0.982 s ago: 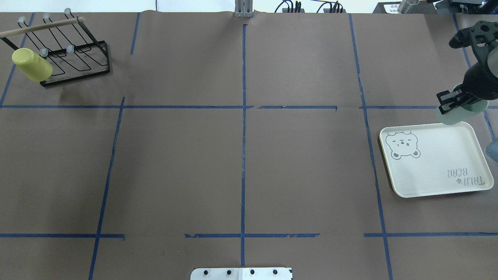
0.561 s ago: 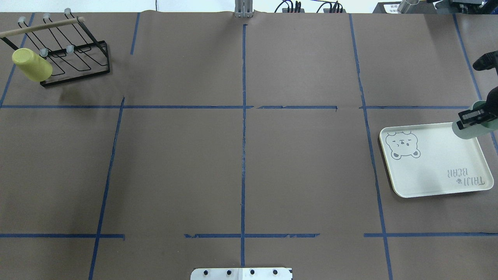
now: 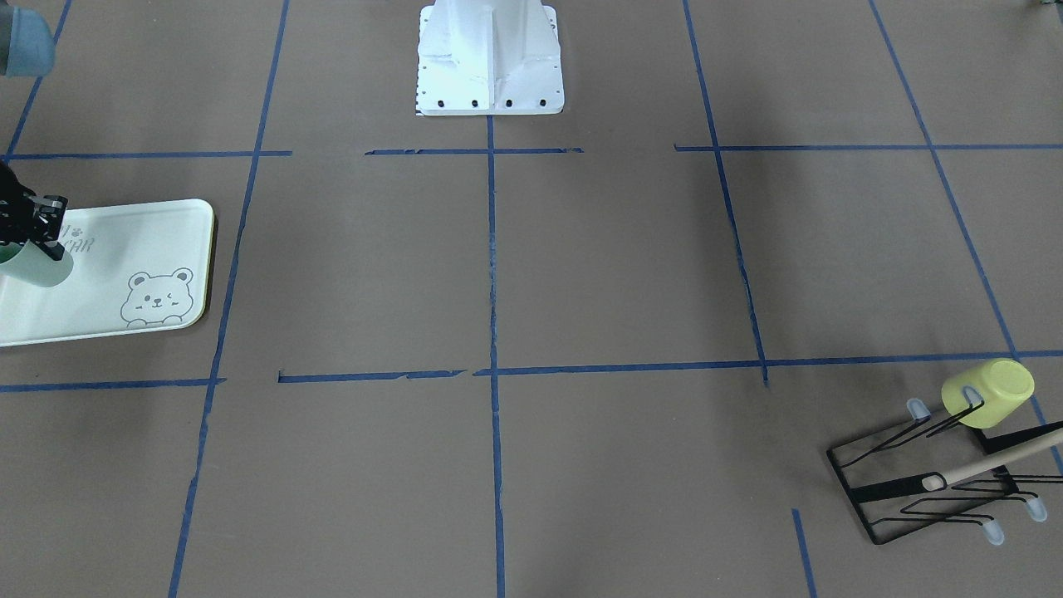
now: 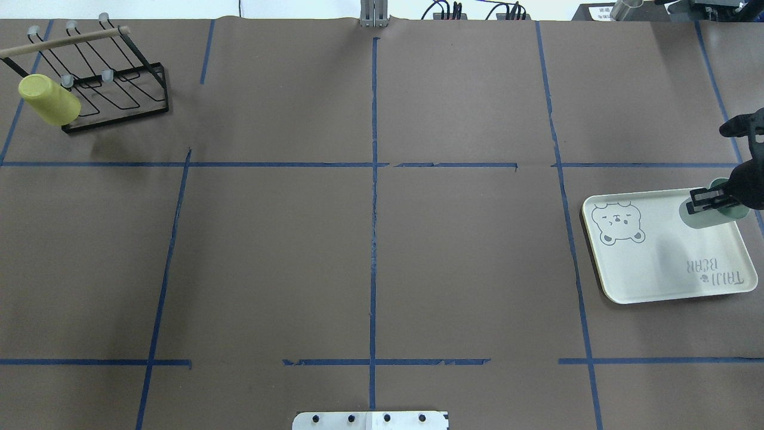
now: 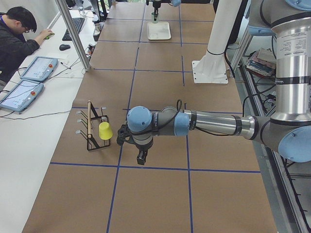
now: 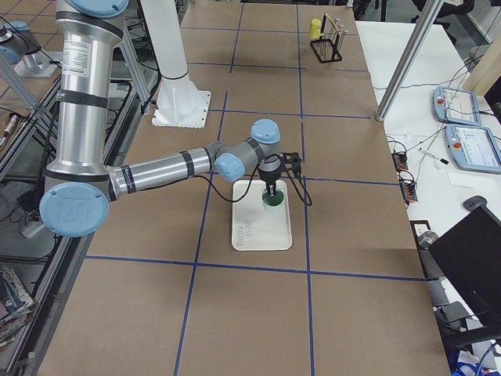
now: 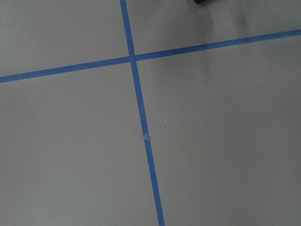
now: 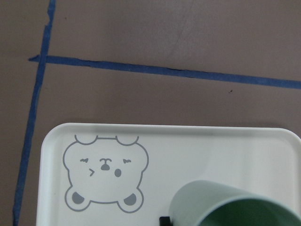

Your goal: Left arm grabs green cup and hands to right arm on tray

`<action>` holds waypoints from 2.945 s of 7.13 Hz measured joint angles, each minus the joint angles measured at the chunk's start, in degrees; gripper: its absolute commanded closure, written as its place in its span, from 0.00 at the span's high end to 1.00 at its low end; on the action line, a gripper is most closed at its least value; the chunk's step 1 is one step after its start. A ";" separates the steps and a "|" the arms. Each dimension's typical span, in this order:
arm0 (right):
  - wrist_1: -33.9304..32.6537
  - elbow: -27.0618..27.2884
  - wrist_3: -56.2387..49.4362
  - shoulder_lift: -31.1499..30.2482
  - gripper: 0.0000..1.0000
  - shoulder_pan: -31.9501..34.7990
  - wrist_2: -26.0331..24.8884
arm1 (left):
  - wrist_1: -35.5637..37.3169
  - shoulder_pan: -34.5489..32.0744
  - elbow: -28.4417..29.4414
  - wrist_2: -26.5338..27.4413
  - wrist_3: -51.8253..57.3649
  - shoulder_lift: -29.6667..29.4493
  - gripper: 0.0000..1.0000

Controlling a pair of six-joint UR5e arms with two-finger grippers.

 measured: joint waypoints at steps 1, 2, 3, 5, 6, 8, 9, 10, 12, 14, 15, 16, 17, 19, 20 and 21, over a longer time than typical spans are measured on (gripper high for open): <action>0.99 -0.85 1.76 -0.17 0.03 -2.30 -1.51 | -0.01 0.00 -0.09 0.00 -0.24 0.00 1.00; 1.34 -1.44 3.01 -0.22 0.09 -4.14 -2.62 | -0.02 0.00 -0.12 0.00 -0.41 0.00 1.00; 1.45 -1.92 3.60 -0.25 0.26 -5.27 -3.28 | -0.02 0.00 -0.15 0.00 -0.48 0.00 1.00; 1.52 -2.99 3.88 -0.12 1.00 -6.52 -4.47 | -0.02 0.00 -0.14 0.00 -0.51 0.00 1.00; 1.56 -3.37 3.91 0.09 1.00 -6.83 -4.94 | 0.00 0.00 -0.11 0.00 -0.52 -0.01 1.00; 1.47 -2.32 3.78 0.20 1.00 -6.83 -5.16 | 0.00 0.00 -0.08 0.00 -0.55 -0.13 1.00; 0.57 -0.39 3.56 0.02 1.00 -5.98 -4.65 | -0.01 0.00 -0.04 0.00 -0.54 -0.15 1.00; -2.01 1.69 2.24 -0.07 1.00 -3.75 -3.45 | -0.02 0.00 -0.03 0.00 -0.53 -0.17 1.00; -12.24 5.55 -10.41 -0.40 1.00 4.76 1.55 | -0.06 0.00 -0.11 0.00 -0.52 -0.26 1.00; -18.88 6.65 -27.23 -3.84 1.00 14.10 4.57 | -0.66 0.00 -0.06 0.04 -0.46 -0.25 1.00; -21.74 6.66 -33.89 -5.50 1.00 18.56 6.41 | -0.84 0.00 0.26 0.08 -0.32 -0.18 1.00; -25.12 6.74 -38.32 -6.64 1.00 22.35 7.91 | -0.84 0.00 0.77 0.33 -0.25 -0.06 1.00; -28.21 6.80 -40.46 -7.42 1.00 24.93 8.41 | -0.80 0.00 1.34 0.90 -0.22 0.13 1.00; -30.63 6.44 -41.13 -8.72 1.00 26.79 8.43 | -0.65 0.00 1.15 1.75 -0.23 1.29 1.00; -30.73 5.63 -41.00 -8.93 1.00 26.93 8.61 | -0.66 0.00 0.77 2.03 -0.23 1.91 1.00; -30.64 4.86 -40.98 -8.89 1.00 26.93 8.70 | -0.69 0.00 0.56 2.19 -0.19 2.28 1.00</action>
